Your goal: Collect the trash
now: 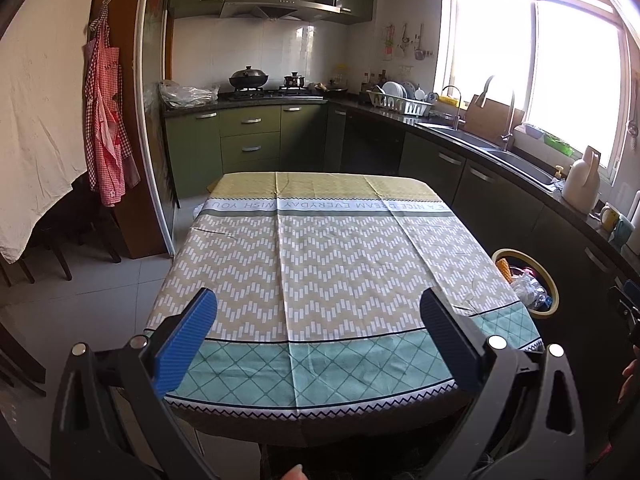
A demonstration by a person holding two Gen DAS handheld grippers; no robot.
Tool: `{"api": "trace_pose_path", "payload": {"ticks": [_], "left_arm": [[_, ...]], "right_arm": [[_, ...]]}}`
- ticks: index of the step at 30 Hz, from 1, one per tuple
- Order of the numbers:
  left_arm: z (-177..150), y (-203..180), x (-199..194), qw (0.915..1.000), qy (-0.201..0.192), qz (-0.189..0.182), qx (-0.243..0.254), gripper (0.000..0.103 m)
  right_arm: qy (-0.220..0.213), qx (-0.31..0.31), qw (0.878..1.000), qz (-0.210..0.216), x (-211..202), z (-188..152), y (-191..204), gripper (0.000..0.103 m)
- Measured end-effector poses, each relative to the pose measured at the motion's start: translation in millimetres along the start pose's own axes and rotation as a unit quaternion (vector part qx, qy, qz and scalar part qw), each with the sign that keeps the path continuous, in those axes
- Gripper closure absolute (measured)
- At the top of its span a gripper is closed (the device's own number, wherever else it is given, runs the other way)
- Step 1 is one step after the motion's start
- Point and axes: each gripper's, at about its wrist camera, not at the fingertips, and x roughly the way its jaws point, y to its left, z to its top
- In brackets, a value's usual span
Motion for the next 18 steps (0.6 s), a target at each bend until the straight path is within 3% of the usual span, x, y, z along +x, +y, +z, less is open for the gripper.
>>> {"api": "trace_pose_path", "payload": {"ticks": [18], "left_arm": [[-2.3, -0.7, -0.6, 1.0000, 0.003, 0.003, 0.005, 0.006]], "right_arm": [[0.002, -0.001, 1.000, 0.002, 1.4, -0.2, -0.8, 0.004]]}}
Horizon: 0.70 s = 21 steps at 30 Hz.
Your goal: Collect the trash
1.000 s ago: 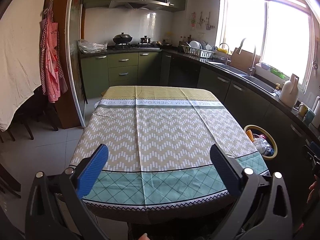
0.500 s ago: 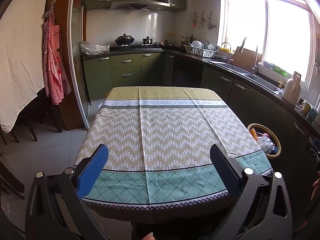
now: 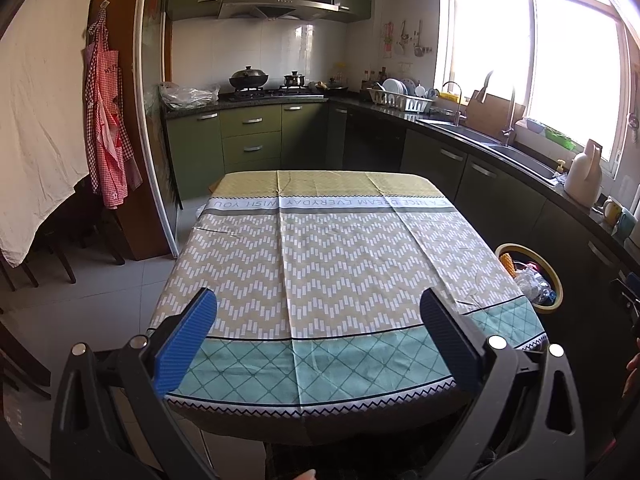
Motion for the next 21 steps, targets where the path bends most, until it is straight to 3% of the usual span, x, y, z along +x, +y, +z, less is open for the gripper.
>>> {"api": "trace_pose_path", "payload": {"ticks": [21], "left_arm": [[-2.4, -1.8, -0.3, 1.0000, 0.004, 0.000, 0.006, 0.006]], "right_arm": [[0.003, 0.001, 1.000, 0.005, 2.2, 0.7, -2.2, 0.004]]}}
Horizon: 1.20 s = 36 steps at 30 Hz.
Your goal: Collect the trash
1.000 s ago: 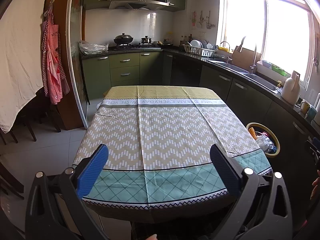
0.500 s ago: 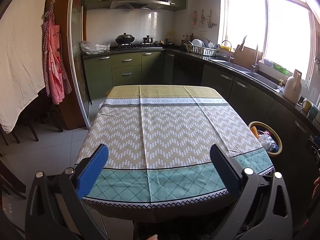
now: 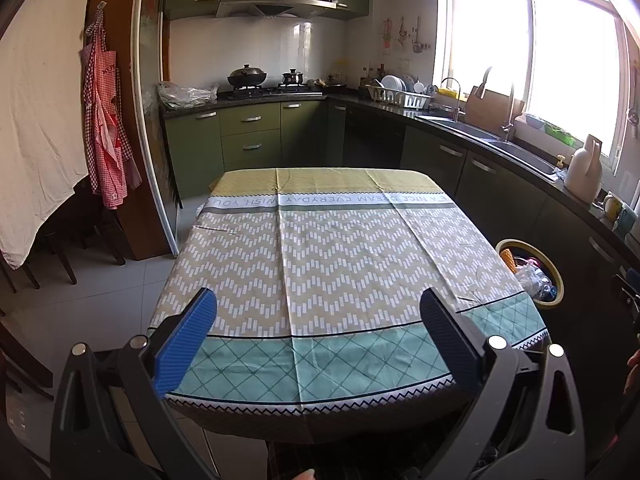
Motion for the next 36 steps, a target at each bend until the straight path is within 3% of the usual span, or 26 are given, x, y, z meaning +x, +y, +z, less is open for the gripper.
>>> {"api": "trace_pose_path", "payload": {"ticks": [36], "left_arm": [[-0.1, 1.1, 2.9, 0.9999, 0.008, 0.004, 0.011, 0.006]], "right_arm": [[0.006, -0.001, 1.000, 0.000, 4.7, -0.5, 0.1, 0.004]]}}
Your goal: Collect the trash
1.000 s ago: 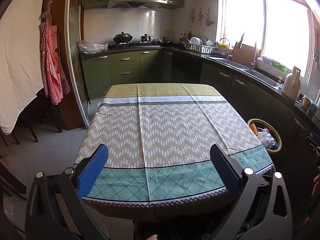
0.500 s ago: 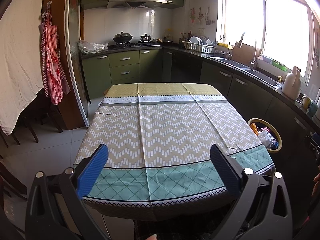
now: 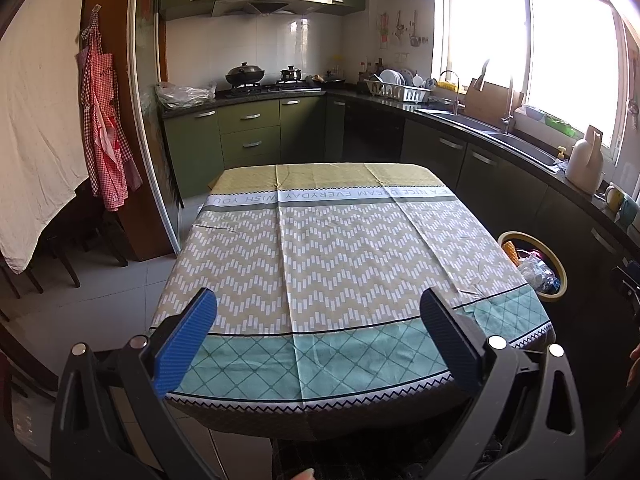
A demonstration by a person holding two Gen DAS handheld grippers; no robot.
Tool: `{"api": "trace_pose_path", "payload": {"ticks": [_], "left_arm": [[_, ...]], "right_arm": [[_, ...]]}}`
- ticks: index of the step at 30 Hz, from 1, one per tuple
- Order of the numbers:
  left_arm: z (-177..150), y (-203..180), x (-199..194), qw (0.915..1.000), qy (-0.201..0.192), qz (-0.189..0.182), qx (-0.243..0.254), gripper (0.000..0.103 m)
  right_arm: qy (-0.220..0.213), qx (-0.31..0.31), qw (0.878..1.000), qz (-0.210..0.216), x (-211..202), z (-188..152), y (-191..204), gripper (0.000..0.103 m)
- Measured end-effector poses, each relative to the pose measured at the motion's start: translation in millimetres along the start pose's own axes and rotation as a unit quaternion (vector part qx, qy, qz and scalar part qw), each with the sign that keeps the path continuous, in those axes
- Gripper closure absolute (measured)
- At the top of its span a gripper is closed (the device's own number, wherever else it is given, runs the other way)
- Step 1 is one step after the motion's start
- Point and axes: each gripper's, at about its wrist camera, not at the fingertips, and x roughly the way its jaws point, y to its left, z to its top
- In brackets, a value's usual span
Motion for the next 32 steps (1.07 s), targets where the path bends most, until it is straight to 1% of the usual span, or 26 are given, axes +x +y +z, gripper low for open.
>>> {"api": "trace_pose_path", "payload": {"ticks": [9, 14, 15, 18, 22, 24, 26, 29, 32], "left_arm": [[1.5, 2.9, 0.7, 0.9999, 0.004, -0.009, -0.010, 0.006], [1.3, -3.2, 0.3, 0.9999, -0.001, 0.013, 0.007, 0.006], [1.1, -4.3, 0.4, 0.9999, -0.003, 0.013, 0.010, 0.006], [1.2, -1.7, 1.0, 1.0000, -0.003, -0.007, 0.001, 0.006], [1.1, -0.7, -1.5, 0.9999, -0.014, -0.002, 0.005, 0.006], [1.5, -1.4, -2.4, 0.9998, -0.016, 0.008, 0.008, 0.006], [1.9, -0.7, -1.8, 0.9998, -0.012, 0.014, 0.008, 0.006], [1.9, 2.8, -0.2, 0.9999, -0.008, 0.008, 0.000, 0.006], [1.0, 2.9, -0.1, 0.9998, -0.009, 0.016, 0.003, 0.006]], "right_arm": [[0.004, -0.002, 1.000, -0.001, 3.0, -0.6, 0.5, 0.004], [0.007, -0.004, 1.000, -0.001, 5.3, -1.2, 1.3, 0.004], [0.007, -0.004, 1.000, 0.000, 5.6, -1.4, 1.3, 0.004], [0.009, -0.004, 1.000, 0.000, 7.1, -1.9, 1.3, 0.004], [0.009, -0.004, 1.000, 0.000, 7.3, -2.2, 1.0, 0.004], [0.009, -0.003, 1.000, 0.000, 7.9, -2.3, 1.2, 0.004], [0.010, -0.004, 1.000, 0.001, 8.5, -2.5, 1.5, 0.004], [0.012, -0.003, 1.000, 0.001, 9.7, -2.6, 1.8, 0.004], [0.013, -0.003, 1.000, 0.001, 10.5, -2.5, 1.6, 0.004]]}}
